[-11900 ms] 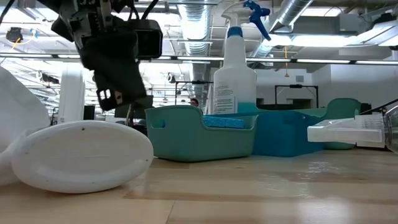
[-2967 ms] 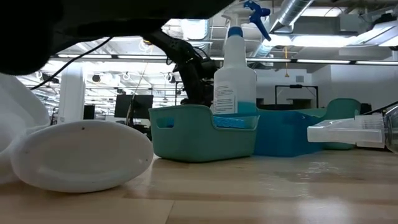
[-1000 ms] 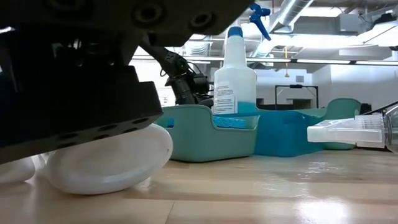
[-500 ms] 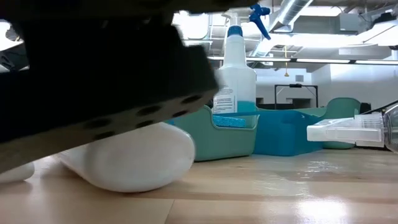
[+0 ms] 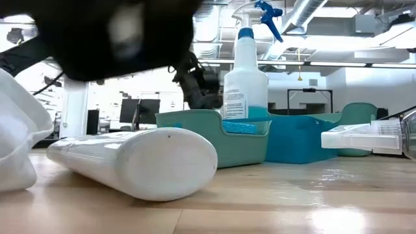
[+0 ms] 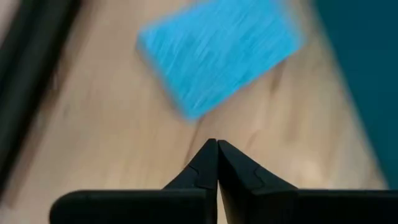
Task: Pick & Place Kitchen Items
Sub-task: Put the light blue sponge into the bottom green bin
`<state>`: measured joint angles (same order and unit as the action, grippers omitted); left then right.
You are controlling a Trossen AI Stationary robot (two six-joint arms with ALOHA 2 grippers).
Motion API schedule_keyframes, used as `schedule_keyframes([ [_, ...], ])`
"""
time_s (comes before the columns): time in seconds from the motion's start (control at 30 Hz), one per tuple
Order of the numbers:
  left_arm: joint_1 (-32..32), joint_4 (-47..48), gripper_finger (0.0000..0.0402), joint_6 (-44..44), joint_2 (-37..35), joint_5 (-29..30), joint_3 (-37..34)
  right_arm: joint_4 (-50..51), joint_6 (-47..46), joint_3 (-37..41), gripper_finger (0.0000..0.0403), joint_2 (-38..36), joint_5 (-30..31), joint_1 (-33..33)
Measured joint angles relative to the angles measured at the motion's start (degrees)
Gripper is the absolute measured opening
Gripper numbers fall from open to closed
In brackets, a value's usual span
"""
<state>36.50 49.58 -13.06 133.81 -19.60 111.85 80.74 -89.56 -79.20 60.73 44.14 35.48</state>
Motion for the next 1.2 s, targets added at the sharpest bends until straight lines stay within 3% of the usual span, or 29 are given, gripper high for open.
schedule_keyframes([
  [0.2, -3.2, -9.2, 0.0000, 1.6, -1.7, -0.4, 0.6, -1.8, 0.0, 0.0, 0.0127, 0.0, 0.7, 0.0],
  [0.4, -2.9, -18.5, 0.0000, 10.4, 0.2, -1.1, 1.3, -2.3, -0.5, 0.0, 0.0127, 0.0, 0.6, 0.0],
  [0.5, -2.2, -18.2, 0.0000, 12.3, 0.2, -2.7, 1.3, -3.1, -0.2, 0.0, 0.0127, 0.0, 0.5, 0.0],
  [0.63, -1.1, -11.1, 0.0000, 12.3, -2.2, -2.8, 1.2, -3.4, 0.1, 0.0, 0.0127, 0.0, 1.3, -0.1],
  [0.8, -0.6, -3.5, 0.0000, 11.4, -9.2, -2.8, -0.6, -7.5, 7.3, 0.0, 0.0127, 0.0, 7.0, -2.6],
  [1.03, -0.6, -5.2, 0.0000, 13.9, -26.2, -2.8, -12.6, -10.1, 28.3, -6.9, 0.0127, -1.7, 9.4, -16.9],
  [1.2, -0.6, -12.6, 0.0000, 23.1, -40.3, -2.7, -23.6, -17.1, 49.8, -15.2, 0.0127, -0.9, -0.9, -35.8],
])
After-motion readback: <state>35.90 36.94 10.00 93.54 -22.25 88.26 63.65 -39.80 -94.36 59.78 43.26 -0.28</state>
